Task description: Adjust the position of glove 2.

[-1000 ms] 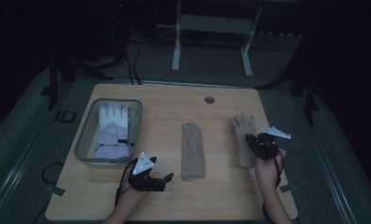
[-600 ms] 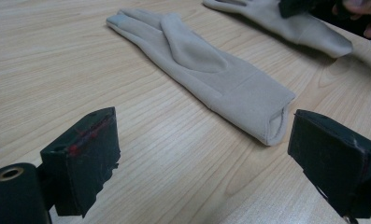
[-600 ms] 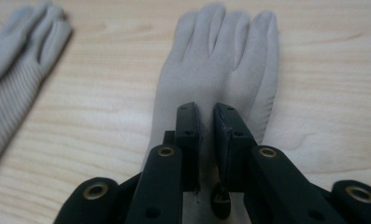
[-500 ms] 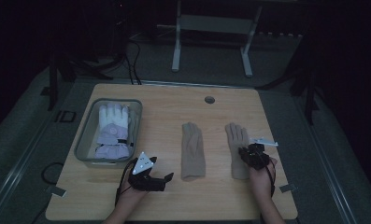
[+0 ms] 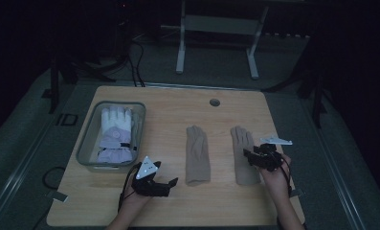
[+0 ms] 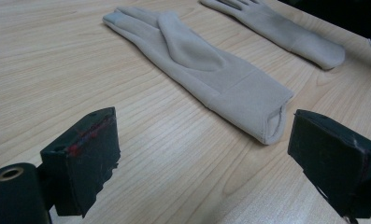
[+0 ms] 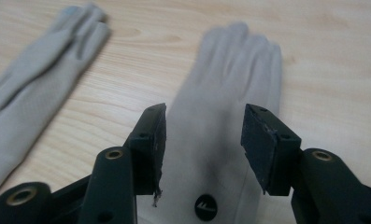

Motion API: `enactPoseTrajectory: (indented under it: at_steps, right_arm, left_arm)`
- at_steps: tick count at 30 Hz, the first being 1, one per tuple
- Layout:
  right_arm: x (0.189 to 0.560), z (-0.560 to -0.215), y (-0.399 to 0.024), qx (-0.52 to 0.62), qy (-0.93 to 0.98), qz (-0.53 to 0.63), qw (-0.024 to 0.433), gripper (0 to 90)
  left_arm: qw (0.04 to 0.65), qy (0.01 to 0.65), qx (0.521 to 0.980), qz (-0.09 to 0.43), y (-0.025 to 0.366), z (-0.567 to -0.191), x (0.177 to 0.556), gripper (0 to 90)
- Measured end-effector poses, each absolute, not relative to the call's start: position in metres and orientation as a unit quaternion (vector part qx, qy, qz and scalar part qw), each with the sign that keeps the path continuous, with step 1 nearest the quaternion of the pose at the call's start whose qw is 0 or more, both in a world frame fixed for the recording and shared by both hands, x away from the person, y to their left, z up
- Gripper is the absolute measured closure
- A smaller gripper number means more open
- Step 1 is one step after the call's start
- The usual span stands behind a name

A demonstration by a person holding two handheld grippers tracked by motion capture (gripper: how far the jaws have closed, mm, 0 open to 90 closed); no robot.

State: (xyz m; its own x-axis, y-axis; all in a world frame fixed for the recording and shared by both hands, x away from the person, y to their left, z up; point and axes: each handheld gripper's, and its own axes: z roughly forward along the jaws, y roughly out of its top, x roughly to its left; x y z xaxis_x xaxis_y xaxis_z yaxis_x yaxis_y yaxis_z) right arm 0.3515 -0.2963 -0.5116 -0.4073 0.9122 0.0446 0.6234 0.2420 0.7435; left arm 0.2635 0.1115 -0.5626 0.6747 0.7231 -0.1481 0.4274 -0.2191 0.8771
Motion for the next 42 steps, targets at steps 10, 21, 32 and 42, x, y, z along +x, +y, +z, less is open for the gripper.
enactPoseTrajectory:
  at_steps: [10, 21, 32, 42]
  right_arm:
    - [0.368, -0.518, -0.306, 0.435, 0.809, 0.337, 0.208, 48.7]
    - [0.375, -0.551, -0.306, 0.456, 0.808, 0.315, 0.199, 55.5]
    - [0.372, -0.548, -0.295, 0.508, 0.780, 0.303, 0.204, 81.4]
    - [0.367, -0.516, -0.292, 0.522, 0.752, 0.343, 0.210, 83.1]
  left_arm:
    - [0.501, 0.376, 0.766, 0.147, 0.111, -0.563, 0.264, 9.5]
    - [0.498, 0.377, 0.766, 0.149, 0.112, -0.563, 0.264, 9.5]
    - [0.498, 0.378, 0.766, 0.148, 0.112, -0.563, 0.264, 9.5]
    - [0.502, 0.381, 0.762, 0.149, 0.113, -0.563, 0.264, 9.5]
